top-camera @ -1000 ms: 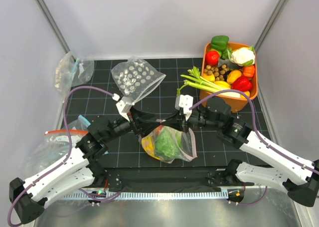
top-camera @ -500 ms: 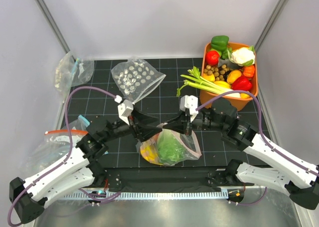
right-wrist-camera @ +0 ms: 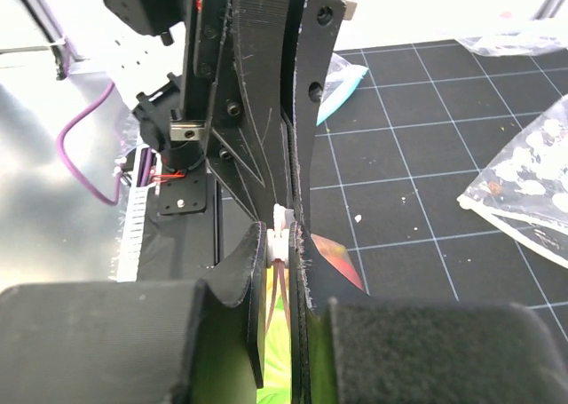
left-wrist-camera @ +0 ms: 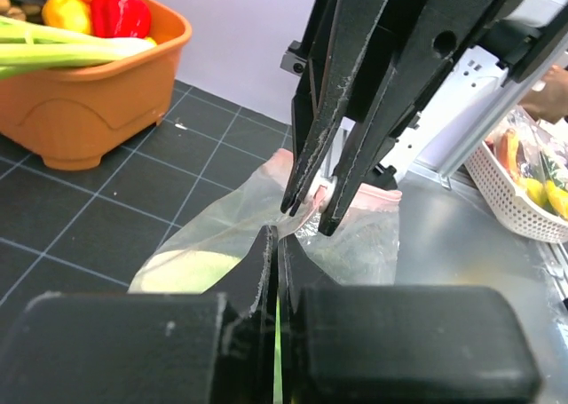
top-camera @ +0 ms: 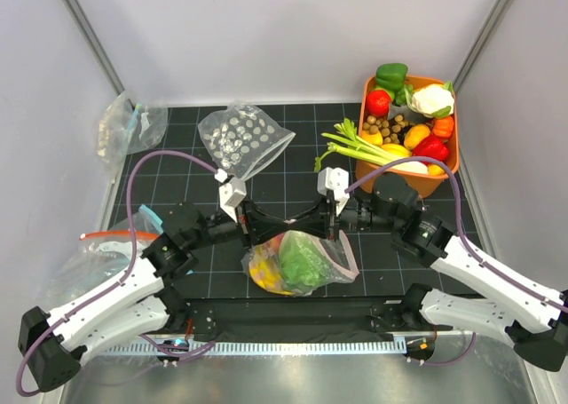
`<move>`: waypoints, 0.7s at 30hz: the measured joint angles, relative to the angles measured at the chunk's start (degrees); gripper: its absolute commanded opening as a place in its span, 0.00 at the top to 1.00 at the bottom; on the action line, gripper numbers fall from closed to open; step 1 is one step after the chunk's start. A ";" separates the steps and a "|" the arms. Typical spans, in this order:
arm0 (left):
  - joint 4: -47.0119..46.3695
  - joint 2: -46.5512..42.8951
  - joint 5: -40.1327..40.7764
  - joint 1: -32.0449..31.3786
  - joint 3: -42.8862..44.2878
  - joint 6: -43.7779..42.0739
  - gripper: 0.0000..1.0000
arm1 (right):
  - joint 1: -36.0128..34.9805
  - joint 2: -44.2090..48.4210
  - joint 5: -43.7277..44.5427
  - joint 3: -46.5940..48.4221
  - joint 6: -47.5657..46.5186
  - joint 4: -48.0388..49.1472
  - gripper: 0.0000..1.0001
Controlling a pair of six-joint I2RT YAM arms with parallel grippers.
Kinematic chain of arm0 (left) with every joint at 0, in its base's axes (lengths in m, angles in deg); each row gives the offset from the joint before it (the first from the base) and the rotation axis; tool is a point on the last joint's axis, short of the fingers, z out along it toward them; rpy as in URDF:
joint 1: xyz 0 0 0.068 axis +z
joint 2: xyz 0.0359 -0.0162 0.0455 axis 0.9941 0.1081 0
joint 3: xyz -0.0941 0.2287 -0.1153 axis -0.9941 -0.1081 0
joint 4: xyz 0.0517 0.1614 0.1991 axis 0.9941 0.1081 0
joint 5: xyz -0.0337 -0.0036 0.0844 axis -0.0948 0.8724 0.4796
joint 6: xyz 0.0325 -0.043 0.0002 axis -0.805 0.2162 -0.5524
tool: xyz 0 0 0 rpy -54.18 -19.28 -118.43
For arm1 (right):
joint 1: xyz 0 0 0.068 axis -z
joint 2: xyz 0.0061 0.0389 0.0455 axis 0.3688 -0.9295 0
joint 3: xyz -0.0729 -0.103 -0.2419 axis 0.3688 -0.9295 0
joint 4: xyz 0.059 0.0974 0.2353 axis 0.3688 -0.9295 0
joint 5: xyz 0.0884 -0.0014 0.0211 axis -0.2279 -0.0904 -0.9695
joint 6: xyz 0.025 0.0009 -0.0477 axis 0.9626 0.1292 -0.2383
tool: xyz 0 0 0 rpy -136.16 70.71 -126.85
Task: Place the food in the zip-top bag and seal the zipper
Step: Zip the zipper food storage bag at the center of the board.
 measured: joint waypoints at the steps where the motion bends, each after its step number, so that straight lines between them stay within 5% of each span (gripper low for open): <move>1: 0.17 -0.07 0.55 0.00 0.00 0.17 1.00 | 0.00 -0.17 0.50 0.00 0.13 0.11 0.99; 21: 4.31 -7.02 13.11 -0.48 -2.99 2.19 1.00 | 0.48 -3.89 6.38 -1.55 -1.86 4.31 0.99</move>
